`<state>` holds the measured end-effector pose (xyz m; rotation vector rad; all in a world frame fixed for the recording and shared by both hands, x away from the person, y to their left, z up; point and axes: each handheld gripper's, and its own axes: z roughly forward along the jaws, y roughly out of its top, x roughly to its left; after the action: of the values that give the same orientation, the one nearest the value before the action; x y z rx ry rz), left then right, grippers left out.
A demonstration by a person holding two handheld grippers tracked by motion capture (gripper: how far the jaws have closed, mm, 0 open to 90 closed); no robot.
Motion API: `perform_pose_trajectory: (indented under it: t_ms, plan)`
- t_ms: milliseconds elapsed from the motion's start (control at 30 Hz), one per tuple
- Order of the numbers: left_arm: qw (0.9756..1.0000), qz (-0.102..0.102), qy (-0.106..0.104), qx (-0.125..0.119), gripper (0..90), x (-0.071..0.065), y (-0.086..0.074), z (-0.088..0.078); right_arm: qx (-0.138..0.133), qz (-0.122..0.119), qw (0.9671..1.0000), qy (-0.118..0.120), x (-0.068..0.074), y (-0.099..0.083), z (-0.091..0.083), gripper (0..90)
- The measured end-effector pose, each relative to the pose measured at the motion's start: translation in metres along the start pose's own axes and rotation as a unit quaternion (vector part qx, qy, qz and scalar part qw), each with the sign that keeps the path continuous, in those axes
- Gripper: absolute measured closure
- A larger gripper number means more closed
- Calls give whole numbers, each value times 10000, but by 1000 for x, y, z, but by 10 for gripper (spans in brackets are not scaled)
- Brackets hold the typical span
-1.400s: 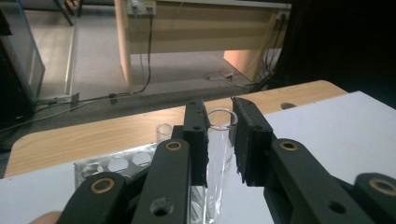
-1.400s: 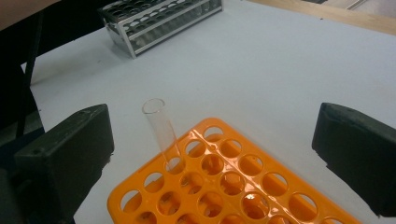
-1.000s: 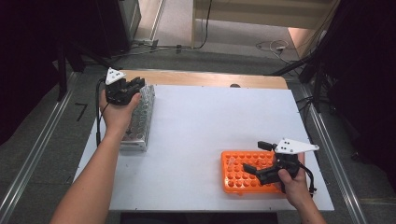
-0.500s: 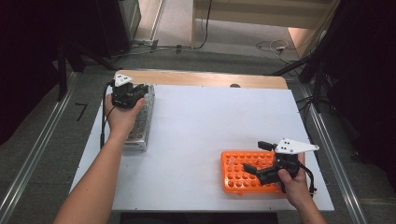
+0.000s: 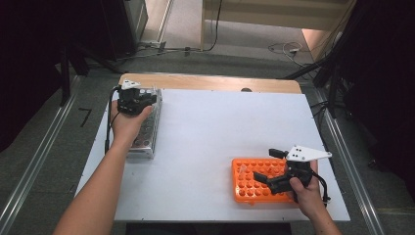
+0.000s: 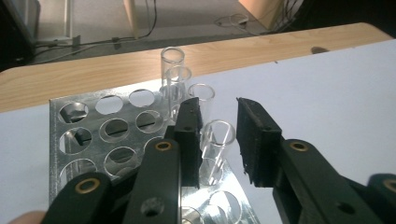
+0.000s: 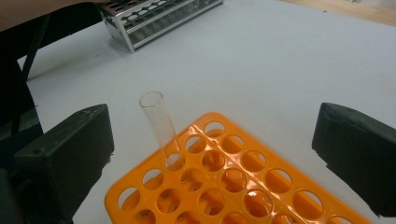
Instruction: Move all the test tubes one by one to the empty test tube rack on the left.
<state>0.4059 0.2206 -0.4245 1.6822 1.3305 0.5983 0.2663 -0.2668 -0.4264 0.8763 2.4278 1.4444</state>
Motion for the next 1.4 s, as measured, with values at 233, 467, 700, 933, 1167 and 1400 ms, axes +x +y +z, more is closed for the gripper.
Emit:
perform_pose_trajectory:
  t_ms: [233, 467, 700, 933, 1167, 1400]
  plan:
    - [9998, -22, -172, 20, 422, -8, 2, -10, 4, 25, 10000, 35, -1, 0, 1, 0]
    - [9987, -59, -441, -230, 239, -25, 3, -30, 21, 20, 10000, 66, 0, 0, 2, 0]
    - [9968, 35, -705, -386, 145, -46, -5, -52, 58, 12, 9998, 191, 1, 1, 4, 0]
    - [9924, 272, -1060, -568, 77, -71, -17, -76, 139, -11, 9993, 340, 4, 1, 9, 0]
    - [9852, 442, -1502, -697, 0, -96, -29, -94, 249, -101, 9987, 439, 8, -1, 15, 26]
    - [9805, 473, -1789, -665, 0, -117, -50, -101, 388, -93, 9974, 608, 10, -3, 19, 109]
